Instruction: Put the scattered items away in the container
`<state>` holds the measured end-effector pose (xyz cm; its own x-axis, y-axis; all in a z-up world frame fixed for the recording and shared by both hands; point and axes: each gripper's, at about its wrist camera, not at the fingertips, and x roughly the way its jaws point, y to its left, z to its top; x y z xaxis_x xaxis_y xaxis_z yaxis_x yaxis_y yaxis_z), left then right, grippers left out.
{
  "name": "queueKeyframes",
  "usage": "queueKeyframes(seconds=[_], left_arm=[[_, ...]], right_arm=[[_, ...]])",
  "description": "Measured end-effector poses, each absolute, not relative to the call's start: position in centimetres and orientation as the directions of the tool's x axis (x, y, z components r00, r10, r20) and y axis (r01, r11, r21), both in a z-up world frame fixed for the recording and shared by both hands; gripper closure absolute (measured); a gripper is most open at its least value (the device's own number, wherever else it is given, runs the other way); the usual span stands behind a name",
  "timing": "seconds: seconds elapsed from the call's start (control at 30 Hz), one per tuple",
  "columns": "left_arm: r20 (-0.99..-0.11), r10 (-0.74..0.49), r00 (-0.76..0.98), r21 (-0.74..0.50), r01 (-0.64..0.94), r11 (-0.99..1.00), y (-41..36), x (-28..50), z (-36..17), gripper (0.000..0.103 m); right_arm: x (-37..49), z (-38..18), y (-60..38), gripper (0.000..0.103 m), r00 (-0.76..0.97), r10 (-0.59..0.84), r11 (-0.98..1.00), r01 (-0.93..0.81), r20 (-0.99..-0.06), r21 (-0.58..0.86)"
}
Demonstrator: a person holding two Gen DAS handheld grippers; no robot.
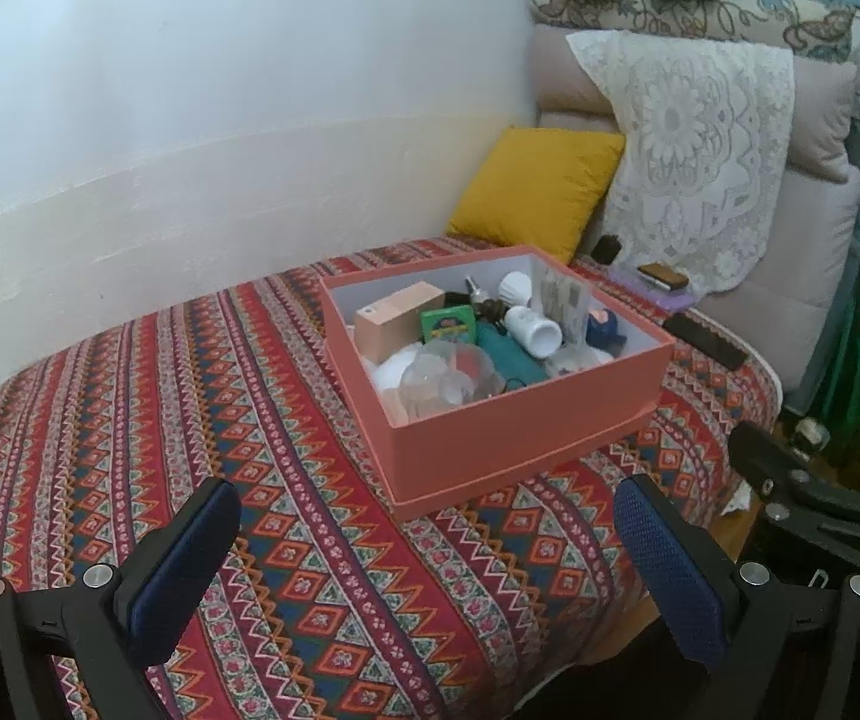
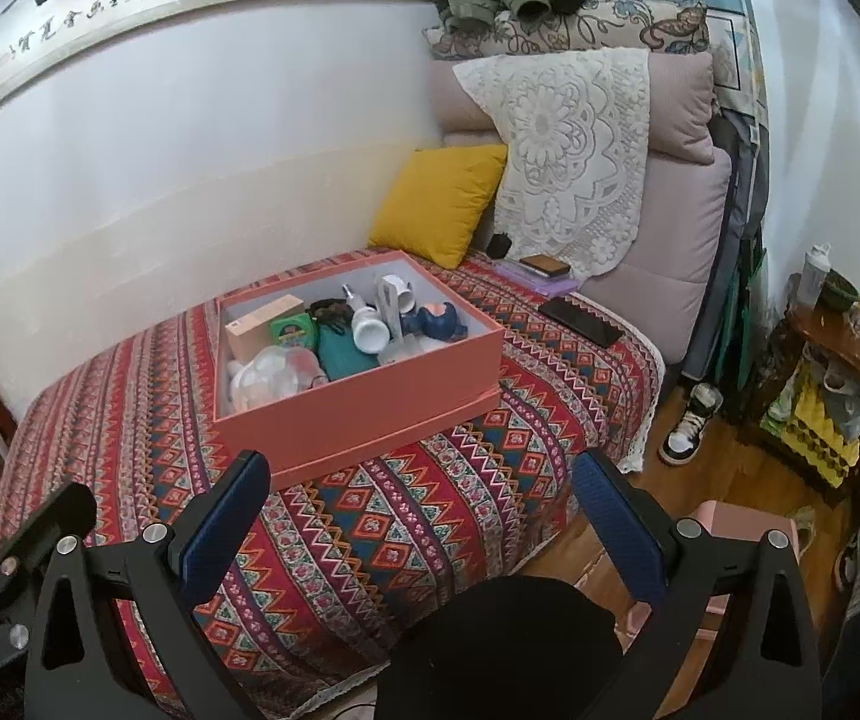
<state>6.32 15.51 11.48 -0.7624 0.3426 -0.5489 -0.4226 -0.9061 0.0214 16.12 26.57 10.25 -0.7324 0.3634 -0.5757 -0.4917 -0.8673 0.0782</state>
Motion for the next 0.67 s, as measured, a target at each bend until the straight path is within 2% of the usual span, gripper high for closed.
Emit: queueKeyframes(seconds=[0.33, 0.67], left_arm=[[-0.508, 0.342, -0.791, 0.047, -0.421, -0.906, 15.67, 6.88, 11.74, 0.002], [-0.504, 0.356, -0.787, 0.041, -0.433, -0.900, 16.27, 7.16, 12.16, 0.001]], right_arm=[[15.80, 10.34, 26.99, 0.000, -0.733, 0.351, -0.868, -0.489, -0.583, 0.092], [15.84, 10.47, 27.18, 0.000, -0.732, 0.357, -0.864, -0.496, -0.580, 0.093]])
